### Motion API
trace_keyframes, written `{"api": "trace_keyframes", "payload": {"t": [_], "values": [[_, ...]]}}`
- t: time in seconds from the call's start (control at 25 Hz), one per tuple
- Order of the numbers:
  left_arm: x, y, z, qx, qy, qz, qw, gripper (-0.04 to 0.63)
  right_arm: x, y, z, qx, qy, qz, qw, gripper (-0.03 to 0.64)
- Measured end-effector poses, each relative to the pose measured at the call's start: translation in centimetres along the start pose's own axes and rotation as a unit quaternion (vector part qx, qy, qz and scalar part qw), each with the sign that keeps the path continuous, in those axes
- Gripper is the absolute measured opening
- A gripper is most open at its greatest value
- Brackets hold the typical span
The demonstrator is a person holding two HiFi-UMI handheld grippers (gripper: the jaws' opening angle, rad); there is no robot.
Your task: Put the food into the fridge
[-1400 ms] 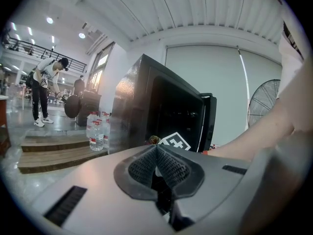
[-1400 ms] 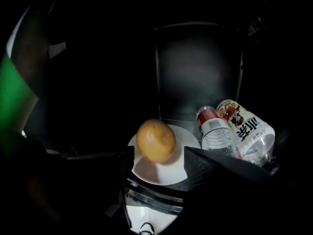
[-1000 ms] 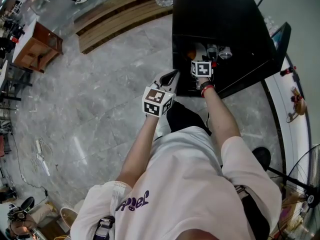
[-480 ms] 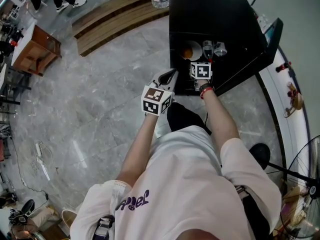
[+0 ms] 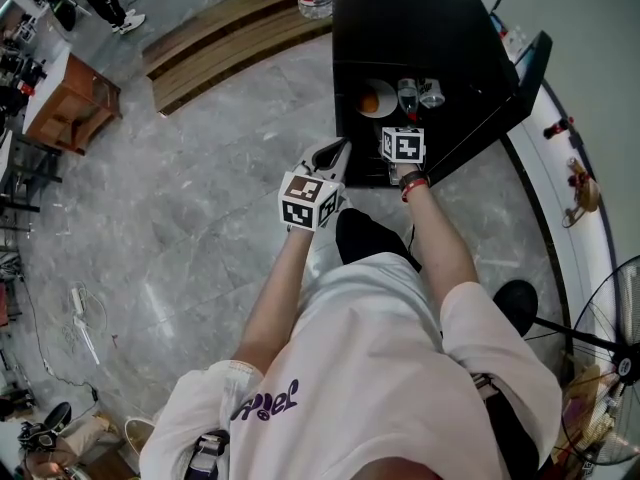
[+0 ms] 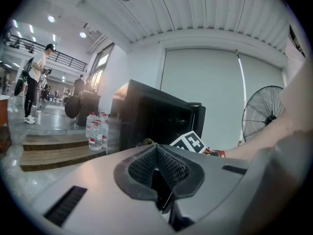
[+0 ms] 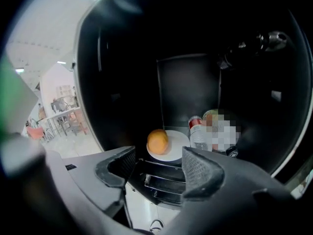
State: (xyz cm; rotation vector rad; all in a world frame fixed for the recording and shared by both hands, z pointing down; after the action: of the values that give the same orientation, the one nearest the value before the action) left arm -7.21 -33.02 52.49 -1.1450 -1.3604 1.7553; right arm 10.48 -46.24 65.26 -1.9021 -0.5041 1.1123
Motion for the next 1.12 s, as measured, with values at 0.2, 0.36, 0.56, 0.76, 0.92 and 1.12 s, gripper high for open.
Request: {"api": "trace_keyframes", "payload": {"t": [0.2, 0.36, 0.56, 0.76, 0.92, 1.12], "values": [[1.4, 0.6, -0.3, 0.005, 0.005, 0.003, 1.0000, 0.019, 1.9, 0.8, 0.9, 0.004, 0.002, -0.009, 1.000, 0.290], [2.6, 0.9, -0.7, 0.006, 0.006, 0.008, 0.9999, 0.019, 3.5, 1.1, 1.8, 0.011, 0.002, -0.012, 1.000, 0.264], [4.1, 1.5, -1.1, 0.008, 0.008, 0.018, 0.9998, 0.019, 5.9, 1.5, 3.3, 0.011, 0.006, -0.019, 1.000, 0.244], [5.0, 2.2, -1.8, 0.011, 0.010, 0.019, 0.9997, 0.019, 8.5, 2.0, 4.1, 0.013, 0.008, -0.031, 0.999, 0.224], [6.4, 1.9, -2.1, 0.020, 0.014, 0.026, 0.9994, 0.019, 10.6, 1.9, 5.1, 0.016, 0.002, -0.039, 0.999, 0.201], [7.6, 1.7, -2.4, 0.025, 0.018, 0.023, 0.9992, 0.019, 12.8, 1.6, 5.7, 0.029, -0.014, -0.048, 0.998, 0.149]]}}
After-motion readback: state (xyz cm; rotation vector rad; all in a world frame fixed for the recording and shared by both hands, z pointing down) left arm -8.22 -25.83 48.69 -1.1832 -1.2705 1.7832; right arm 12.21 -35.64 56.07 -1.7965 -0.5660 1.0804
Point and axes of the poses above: the fingertips, and each gripper's own axes: x backward along the fingers, z to its left, y out of its top, the point moved 7 cm from there along x, backward along the fingers, and after that the axes turned 15 degrees about y, right-handed, at the moved point
